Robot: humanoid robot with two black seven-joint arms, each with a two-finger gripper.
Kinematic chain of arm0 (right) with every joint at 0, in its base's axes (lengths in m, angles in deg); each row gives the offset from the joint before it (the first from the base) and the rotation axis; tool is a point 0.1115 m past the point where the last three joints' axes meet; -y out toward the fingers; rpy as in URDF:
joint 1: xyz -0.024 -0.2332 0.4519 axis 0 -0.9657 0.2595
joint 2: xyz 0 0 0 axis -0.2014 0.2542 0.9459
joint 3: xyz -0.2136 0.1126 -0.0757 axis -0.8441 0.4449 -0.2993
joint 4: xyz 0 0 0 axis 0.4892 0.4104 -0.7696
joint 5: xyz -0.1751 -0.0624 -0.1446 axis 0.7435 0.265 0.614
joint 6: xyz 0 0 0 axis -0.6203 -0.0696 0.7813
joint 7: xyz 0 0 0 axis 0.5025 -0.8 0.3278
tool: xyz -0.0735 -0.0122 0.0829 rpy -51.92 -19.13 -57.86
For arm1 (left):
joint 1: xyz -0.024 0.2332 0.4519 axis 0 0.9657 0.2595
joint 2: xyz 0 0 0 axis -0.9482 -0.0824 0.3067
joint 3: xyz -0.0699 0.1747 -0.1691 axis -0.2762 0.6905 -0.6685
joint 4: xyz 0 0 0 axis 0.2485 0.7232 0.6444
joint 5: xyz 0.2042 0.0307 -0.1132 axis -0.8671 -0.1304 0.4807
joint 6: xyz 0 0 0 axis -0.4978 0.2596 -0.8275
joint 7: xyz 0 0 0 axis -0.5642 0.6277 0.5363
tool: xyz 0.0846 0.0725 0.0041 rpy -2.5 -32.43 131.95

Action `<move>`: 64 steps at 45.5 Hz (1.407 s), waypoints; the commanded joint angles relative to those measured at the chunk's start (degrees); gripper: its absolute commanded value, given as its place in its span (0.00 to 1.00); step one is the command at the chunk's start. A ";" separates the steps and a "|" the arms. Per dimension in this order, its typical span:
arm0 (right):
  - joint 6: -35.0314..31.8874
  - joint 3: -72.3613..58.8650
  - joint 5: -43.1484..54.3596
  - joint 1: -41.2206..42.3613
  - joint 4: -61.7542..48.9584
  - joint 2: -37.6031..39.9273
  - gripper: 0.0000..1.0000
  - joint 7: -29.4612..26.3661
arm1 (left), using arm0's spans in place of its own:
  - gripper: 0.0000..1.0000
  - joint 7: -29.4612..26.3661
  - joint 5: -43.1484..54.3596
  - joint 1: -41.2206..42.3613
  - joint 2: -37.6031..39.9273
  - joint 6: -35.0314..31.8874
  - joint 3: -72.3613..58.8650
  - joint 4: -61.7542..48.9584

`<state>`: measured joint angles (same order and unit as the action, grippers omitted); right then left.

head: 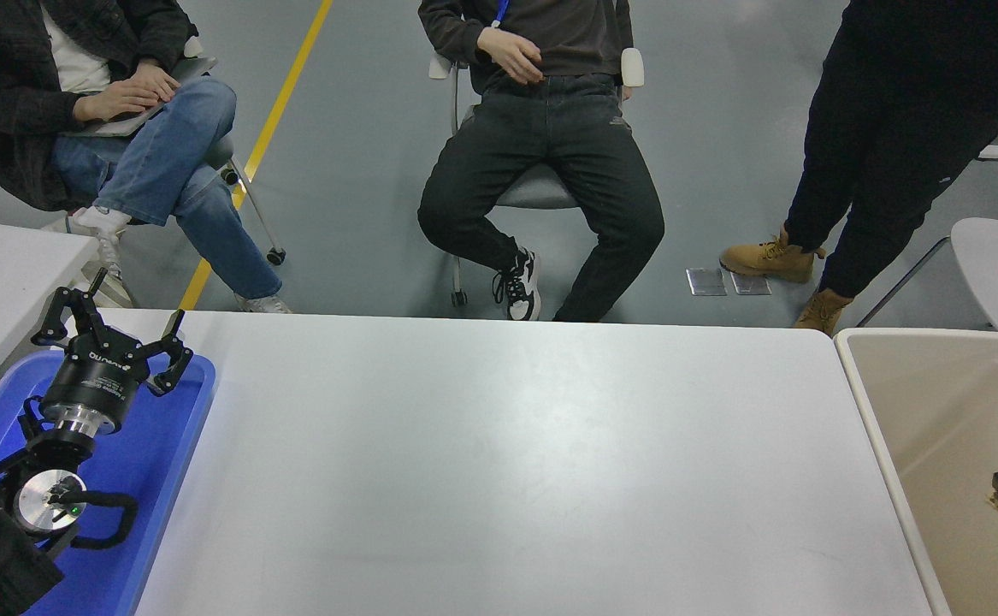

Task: Clean the table surface

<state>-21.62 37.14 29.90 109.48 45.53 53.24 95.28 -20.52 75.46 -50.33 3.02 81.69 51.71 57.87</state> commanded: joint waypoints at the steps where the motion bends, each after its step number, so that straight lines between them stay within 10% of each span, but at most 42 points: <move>1: 3.51 0.21 -0.15 0.28 0.04 -0.17 0.74 -0.18 | 1.00 0.00 0.00 0.00 0.00 0.00 0.00 0.00; 8: 3.77 0.47 -0.24 0.28 0.22 -0.17 0.96 -0.18 | 1.00 0.00 0.00 0.00 0.00 0.00 0.00 0.00; 64: 2.63 31.93 -11.04 34.73 20.42 20.92 0.99 -5.36 | 1.00 0.00 0.00 0.00 0.00 0.00 0.00 0.00</move>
<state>-19.05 61.80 25.88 140.64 55.80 69.72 91.87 -20.53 75.47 -50.34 3.03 81.69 51.71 57.87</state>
